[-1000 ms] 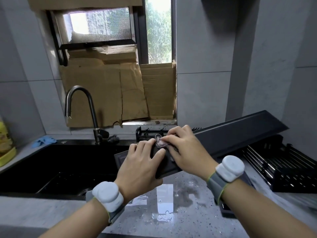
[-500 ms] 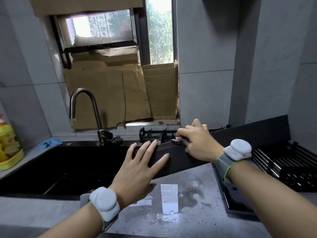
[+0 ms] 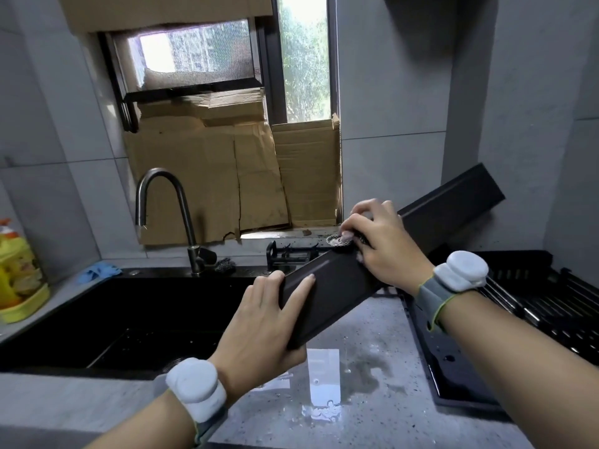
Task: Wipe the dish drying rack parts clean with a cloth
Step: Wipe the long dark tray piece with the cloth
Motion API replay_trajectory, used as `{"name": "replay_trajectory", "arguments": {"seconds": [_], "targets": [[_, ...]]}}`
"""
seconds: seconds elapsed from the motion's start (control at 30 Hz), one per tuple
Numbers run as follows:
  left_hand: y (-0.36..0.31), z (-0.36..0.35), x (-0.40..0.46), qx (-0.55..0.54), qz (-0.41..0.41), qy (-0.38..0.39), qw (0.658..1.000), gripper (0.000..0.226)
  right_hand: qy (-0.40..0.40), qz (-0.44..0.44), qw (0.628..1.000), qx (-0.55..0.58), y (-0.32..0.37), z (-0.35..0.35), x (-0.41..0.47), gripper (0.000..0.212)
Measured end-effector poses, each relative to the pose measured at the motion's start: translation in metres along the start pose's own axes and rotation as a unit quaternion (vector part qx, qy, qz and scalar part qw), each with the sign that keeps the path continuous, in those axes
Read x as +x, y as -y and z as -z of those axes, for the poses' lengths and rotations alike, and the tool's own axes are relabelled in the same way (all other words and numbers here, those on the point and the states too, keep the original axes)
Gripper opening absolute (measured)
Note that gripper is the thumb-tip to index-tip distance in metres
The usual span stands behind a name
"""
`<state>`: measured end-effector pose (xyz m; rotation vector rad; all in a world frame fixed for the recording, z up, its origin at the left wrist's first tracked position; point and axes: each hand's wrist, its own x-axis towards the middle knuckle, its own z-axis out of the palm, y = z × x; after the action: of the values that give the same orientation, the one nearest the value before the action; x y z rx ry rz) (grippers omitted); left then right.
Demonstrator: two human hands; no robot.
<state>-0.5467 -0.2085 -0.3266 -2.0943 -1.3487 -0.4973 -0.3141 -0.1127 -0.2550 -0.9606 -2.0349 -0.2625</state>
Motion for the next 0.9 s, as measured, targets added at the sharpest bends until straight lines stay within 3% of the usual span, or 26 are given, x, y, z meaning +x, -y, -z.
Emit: {"name": "replay_trajectory", "arguments": {"seconds": [0.17, 0.33, 0.53, 0.73, 0.9], "targets": [[-0.005, 0.011, 0.011, -0.01, 0.004, -0.032, 0.999, 0.098, -0.101, -0.058, 0.993, -0.014, 0.006, 0.009, -0.001, 0.038], [-0.001, 0.021, 0.022, 0.015, -0.012, -0.041, 0.999, 0.098, -0.05, -0.032, 0.998, -0.007, 0.023, 0.011, 0.003, 0.035], [0.002, 0.018, 0.021, 0.034, -0.025, -0.023, 0.999, 0.098, 0.025, 0.07, 0.997, 0.035, 0.045, 0.0, -0.016, 0.034], [-0.01, 0.024, 0.028, 0.028, -0.041, -0.037, 0.998, 0.098, -0.042, -0.041, 0.998, -0.019, 0.005, 0.024, -0.013, 0.039], [-0.008, 0.017, 0.031, 0.026, -0.036, -0.022, 0.999, 0.1, -0.003, 0.005, 0.999, 0.035, 0.045, 0.004, -0.022, 0.038]]}}
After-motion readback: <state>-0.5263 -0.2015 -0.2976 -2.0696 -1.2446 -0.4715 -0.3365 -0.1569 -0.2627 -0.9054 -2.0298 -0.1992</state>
